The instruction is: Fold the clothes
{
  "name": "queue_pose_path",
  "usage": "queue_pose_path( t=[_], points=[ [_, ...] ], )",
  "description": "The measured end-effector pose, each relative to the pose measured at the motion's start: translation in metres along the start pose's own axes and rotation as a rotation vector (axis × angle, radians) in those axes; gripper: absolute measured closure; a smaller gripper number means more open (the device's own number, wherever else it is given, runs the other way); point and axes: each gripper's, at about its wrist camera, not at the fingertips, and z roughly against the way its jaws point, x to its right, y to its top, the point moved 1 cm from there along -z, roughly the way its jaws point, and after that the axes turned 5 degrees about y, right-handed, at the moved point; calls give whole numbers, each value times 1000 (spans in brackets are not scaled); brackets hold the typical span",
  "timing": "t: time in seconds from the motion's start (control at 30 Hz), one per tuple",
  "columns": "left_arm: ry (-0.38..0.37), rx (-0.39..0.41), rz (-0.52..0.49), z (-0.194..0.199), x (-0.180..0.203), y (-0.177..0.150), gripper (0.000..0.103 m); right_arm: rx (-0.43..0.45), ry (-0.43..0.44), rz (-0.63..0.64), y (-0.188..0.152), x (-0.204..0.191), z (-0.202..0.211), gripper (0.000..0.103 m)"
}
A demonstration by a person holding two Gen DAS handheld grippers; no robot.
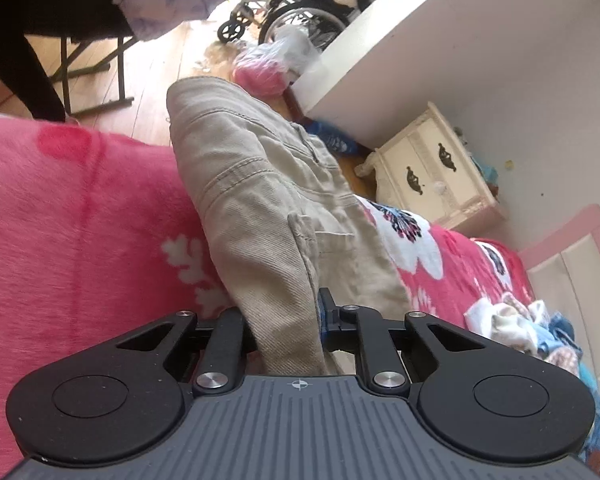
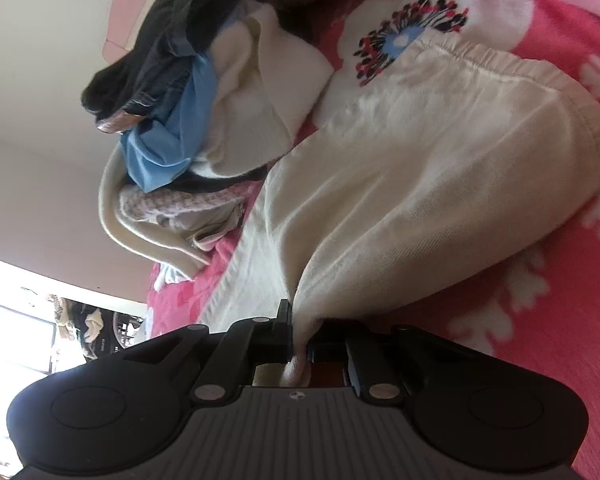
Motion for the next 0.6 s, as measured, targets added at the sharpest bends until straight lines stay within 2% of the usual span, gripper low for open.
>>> queue_pose_path(
  t=[0.17, 0.3, 0.4, 0.47, 0.5, 0.57, 0.6],
  points=[
    [11, -38, 51, 26, -29, -2, 89, -56, -16, 30, -12, 2, 30, 96],
    [45, -53, -1, 54, -52, -10, 89, -102, -43, 43, -28, 8, 58, 96],
    [75, -73, -53, 63, -71, -21, 89, -162, -83, 28, -35, 23, 57, 94],
    [94, -100, -68, 57, -81, -28, 87, -237, -149, 36, -35, 30, 50, 85],
    [101, -114, -77, 52, -85, -31, 83, -261, -160, 74, -34, 27, 50, 83],
    [108, -120, -89, 47, -89, -31, 79, -302, -206, 202, -32, 12, 55, 60],
    [107, -120, -99, 47, -89, -31, 77, -333, -249, 304, -34, 0, 57, 57]
  ],
)
